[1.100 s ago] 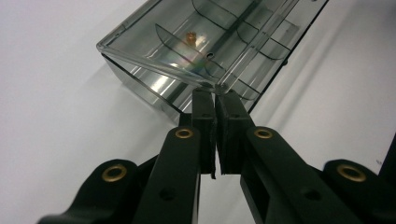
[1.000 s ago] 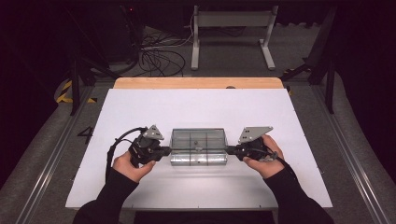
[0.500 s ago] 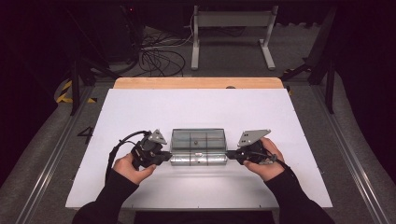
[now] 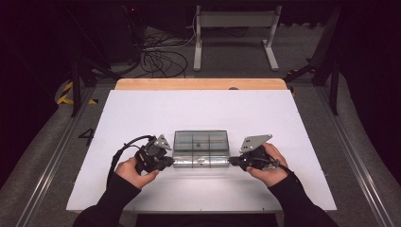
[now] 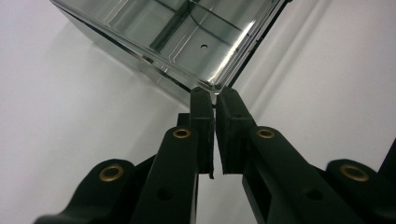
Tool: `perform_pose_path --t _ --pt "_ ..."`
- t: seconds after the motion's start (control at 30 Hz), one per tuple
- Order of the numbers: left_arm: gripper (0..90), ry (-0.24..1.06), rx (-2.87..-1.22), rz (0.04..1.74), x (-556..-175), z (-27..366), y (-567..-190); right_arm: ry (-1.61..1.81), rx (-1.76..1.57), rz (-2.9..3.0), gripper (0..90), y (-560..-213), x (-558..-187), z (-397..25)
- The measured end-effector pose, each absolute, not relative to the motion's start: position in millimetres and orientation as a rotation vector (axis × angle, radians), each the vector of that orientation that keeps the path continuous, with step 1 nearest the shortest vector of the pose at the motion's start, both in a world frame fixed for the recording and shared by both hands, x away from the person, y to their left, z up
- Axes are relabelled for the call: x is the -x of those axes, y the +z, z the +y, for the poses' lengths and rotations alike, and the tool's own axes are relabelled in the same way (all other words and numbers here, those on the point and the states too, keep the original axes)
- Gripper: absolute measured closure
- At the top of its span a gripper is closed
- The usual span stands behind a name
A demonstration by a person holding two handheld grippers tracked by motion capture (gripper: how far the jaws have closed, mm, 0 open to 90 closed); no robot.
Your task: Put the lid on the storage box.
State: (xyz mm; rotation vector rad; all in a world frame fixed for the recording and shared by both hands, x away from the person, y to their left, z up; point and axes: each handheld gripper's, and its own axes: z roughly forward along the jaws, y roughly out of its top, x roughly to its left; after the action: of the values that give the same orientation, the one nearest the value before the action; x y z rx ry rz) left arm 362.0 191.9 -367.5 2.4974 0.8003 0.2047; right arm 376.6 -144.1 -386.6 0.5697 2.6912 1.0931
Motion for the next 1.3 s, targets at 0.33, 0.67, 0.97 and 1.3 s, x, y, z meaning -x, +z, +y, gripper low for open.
perform_pose_path --t 0.33,0.67,0.97,1.3 --pt "84.0 0.182 -2.528 0.802 -362.6 191.6 -372.3 1.042 -0.561 2.715 88.7 -390.9 -375.0 -143.0" --pt "84.0 0.167 -2.537 0.802 -362.7 192.8 -375.1 1.012 -0.549 2.722 88.1 -391.4 -373.6 -144.6" --pt "83.6 0.166 -2.543 0.797 -362.2 192.6 -374.5 1.002 -0.547 2.725 87.9 -391.4 -373.1 -144.9" --pt "77.4 0.172 -2.517 0.803 -360.1 196.4 -370.4 1.005 -0.544 2.723 87.3 -389.6 -372.9 -145.9"
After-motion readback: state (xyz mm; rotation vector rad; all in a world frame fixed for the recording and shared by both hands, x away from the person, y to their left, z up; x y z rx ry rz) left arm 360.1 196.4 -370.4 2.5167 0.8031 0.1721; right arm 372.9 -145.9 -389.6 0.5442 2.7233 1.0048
